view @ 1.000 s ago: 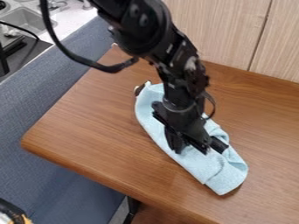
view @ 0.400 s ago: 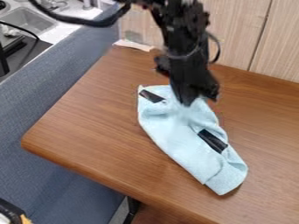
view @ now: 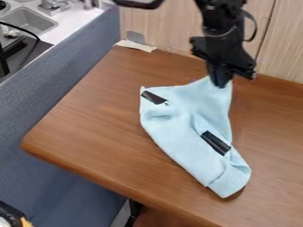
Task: Unfold cloth to the top
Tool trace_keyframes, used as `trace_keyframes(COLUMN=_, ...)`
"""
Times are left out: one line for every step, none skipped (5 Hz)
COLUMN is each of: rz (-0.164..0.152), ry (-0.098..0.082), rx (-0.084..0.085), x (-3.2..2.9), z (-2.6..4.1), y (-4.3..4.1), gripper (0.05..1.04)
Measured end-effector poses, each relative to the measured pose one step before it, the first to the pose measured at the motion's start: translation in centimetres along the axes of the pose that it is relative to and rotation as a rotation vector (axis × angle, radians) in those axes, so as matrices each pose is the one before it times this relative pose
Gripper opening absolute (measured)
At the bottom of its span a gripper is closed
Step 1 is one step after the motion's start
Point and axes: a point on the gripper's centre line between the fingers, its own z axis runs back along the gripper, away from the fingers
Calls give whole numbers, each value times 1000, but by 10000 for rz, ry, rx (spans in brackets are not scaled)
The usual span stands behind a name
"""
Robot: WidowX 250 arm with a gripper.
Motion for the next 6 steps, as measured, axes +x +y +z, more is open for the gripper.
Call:
trace_keyframes(rz=-86, ry=184, rx=-46, x=1402, z=-2868, y=-635, gripper=55)
trace_keyframes(rz=-204, ry=346, rx=52, x=-65, z=-2532, y=-538, gripper=55)
trace_keyframes(rz=-76, ry=181, rx=84, x=-288, z=-1801, y=152, gripper=55)
trace_keyframes(rz=-148, ry=32, rx=-4, x=268, z=-686, y=-78, gripper=79)
trace_keyframes(rz=-173, ry=281, rx=-93, x=23, z=-449, y=-86, gripper=228)
trace_keyframes(rz=208, ry=-28, rx=26, x=-288, z=-265, y=76, gripper=485)
